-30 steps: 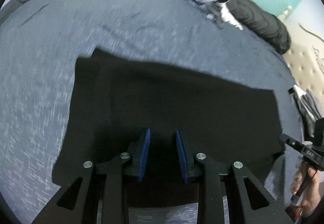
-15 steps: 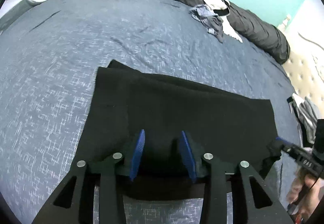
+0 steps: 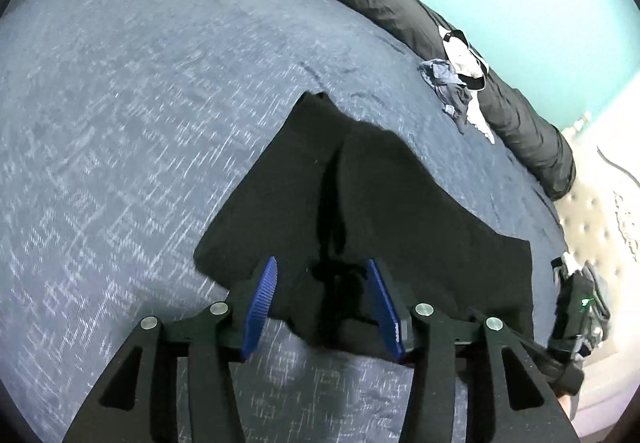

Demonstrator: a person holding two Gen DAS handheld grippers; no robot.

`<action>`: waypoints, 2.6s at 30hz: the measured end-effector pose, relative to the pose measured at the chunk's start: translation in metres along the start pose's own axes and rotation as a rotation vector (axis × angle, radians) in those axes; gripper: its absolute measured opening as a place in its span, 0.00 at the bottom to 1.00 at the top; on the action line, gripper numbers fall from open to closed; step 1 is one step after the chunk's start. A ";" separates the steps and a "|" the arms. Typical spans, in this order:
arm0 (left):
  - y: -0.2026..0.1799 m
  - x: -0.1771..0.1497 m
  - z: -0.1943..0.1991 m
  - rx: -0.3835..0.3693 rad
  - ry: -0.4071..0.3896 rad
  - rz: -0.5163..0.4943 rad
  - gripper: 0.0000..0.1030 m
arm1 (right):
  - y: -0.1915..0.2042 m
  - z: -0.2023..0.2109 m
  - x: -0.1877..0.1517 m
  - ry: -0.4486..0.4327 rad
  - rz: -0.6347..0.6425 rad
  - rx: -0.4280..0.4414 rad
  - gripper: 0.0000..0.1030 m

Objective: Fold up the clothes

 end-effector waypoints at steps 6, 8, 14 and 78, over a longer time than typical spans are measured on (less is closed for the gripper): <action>0.004 -0.003 0.002 -0.008 -0.016 0.003 0.55 | 0.003 0.003 0.001 -0.007 0.014 -0.021 0.05; 0.010 -0.007 0.002 -0.007 -0.010 0.013 0.56 | 0.004 0.012 0.006 -0.028 0.003 -0.021 0.04; 0.019 -0.011 0.001 -0.008 0.014 0.029 0.57 | 0.002 0.021 0.001 -0.087 -0.033 -0.026 0.04; 0.011 -0.014 -0.043 -0.055 -0.017 0.252 0.89 | -0.080 0.133 -0.005 -0.178 -0.137 -0.044 0.04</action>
Point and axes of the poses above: each gripper's, at about its wrist camera, not at the fingertips, and z roughly against the way its jaws point, y to its left, x to its top, the point moved 6 cm from there along -z, roughly the way its jaws point, and after that the axes turned 10 degrees about -y, right-handed, at the moved point
